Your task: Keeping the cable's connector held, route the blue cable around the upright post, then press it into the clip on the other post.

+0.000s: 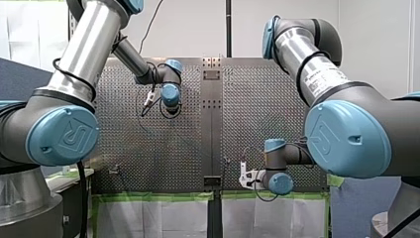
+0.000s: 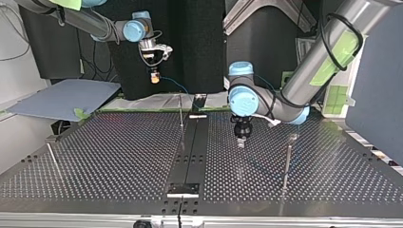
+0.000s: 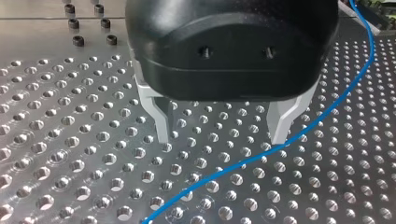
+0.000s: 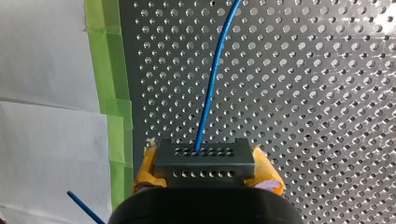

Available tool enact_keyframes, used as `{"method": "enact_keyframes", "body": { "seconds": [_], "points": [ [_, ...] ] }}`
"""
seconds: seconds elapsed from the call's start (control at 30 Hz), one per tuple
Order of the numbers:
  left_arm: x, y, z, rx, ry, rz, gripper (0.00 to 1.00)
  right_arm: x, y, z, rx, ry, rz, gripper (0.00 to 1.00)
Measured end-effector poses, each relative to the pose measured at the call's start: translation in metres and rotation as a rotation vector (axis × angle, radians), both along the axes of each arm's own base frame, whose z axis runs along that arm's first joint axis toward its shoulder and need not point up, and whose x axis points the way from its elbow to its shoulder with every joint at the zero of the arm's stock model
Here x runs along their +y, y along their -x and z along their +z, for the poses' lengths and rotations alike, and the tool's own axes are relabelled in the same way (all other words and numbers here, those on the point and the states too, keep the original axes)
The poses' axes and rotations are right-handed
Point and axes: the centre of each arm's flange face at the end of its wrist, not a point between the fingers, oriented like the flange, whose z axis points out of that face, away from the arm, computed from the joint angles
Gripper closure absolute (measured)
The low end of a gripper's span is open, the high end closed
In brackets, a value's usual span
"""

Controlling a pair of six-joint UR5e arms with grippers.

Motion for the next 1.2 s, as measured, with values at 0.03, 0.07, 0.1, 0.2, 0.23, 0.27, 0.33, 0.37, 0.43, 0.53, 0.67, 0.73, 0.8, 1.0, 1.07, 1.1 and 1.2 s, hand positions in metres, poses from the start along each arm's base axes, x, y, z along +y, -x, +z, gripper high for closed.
{"method": "enact_keyframes", "body": {
  "seconds": [0.03, 0.07, 0.1, 0.2, 0.23, 0.27, 0.33, 0.37, 0.43, 0.53, 0.67, 0.73, 0.8, 1.0, 1.07, 1.1, 1.2],
  "points": [
    [0.0, 0.0, 0.0, -0.001, 0.0, 0.002, 0.0, 0.0, 0.0, 0.0, 0.0, 0.0, 0.0, 1.0],
    [0.001, -0.001, 0.0, -0.003, -0.002, 0.007, 0.0, 0.0, 0.0, 0.0, 0.0, 0.0, 0.0, 1.0],
    [0.001, -0.001, 0.0, -0.005, -0.003, 0.012, 0.0, 0.0, 0.0, 0.0, 0.0, 0.0, 0.0, 1.0],
    [0.003, -0.003, -0.004, -0.004, -0.008, 0.024, 0.0, 0.0, 0.0, 0.0, 0.0, -0.001, 0.0, 1.0],
    [0.003, -0.004, -0.008, 0.0, -0.012, 0.026, 0.0, 0.0, 0.0, 0.0, 0.0, -0.001, 0.0, 1.0],
    [0.003, -0.005, -0.013, 0.008, -0.019, 0.028, 0.0, 0.0, 0.0, 0.0, 0.001, -0.001, 0.0, 1.0],
    [0.003, -0.006, -0.023, 0.024, -0.031, 0.032, 0.0, 0.0, 0.0, 0.0, 0.001, -0.002, 0.0, 1.0],
    [0.003, -0.007, -0.03, 0.034, -0.039, 0.034, 0.0, 0.0, 0.0, 0.0, 0.001, -0.001, 0.0, 1.0],
    [0.002, -0.008, -0.041, 0.049, -0.05, 0.037, 0.0, 0.0, 0.0, 0.0, 0.0, -0.001, 0.0, 1.0],
    [0.001, -0.01, -0.055, 0.065, -0.063, 0.046, 0.0, 0.0, 0.0, 0.0, 0.0, -0.001, 0.0, 1.0],
    [0.002, -0.011, -0.064, 0.07, -0.069, 0.06, 0.0, 0.0, 0.0, 0.0, 0.0, -0.001, 0.0, 1.0],
    [0.003, -0.012, -0.068, 0.075, -0.072, 0.062, 0.0, 0.0, 0.0, 0.0, 0.001, -0.001, 0.0, 1.0],
    [0.002, -0.013, -0.077, 0.087, -0.076, 0.06, 0.0, 0.0, 0.0, 0.0, 0.001, -0.001, 0.0, 1.0],
    [-0.002, -0.013, -0.092, 0.101, -0.074, 0.055, 0.0, 0.0, 0.0, 0.0, 0.001, -0.001, 0.001, 1.0],
    [-0.001, -0.013, -0.093, 0.098, -0.066, 0.059, 0.0, 0.0, 0.0, 0.0, 0.0, -0.001, 0.001, 1.0],
    [-0.002, -0.014, -0.093, 0.095, -0.061, 0.059, 0.0, 0.0, 0.0, 0.0, 0.0, 0.0, 0.001, 1.0],
    [-0.004, -0.014, -0.097, 0.091, -0.049, 0.059, 0.0, 0.0, -0.001, 0.0, 0.0, 0.001, 0.001, 1.0]
  ]
}}
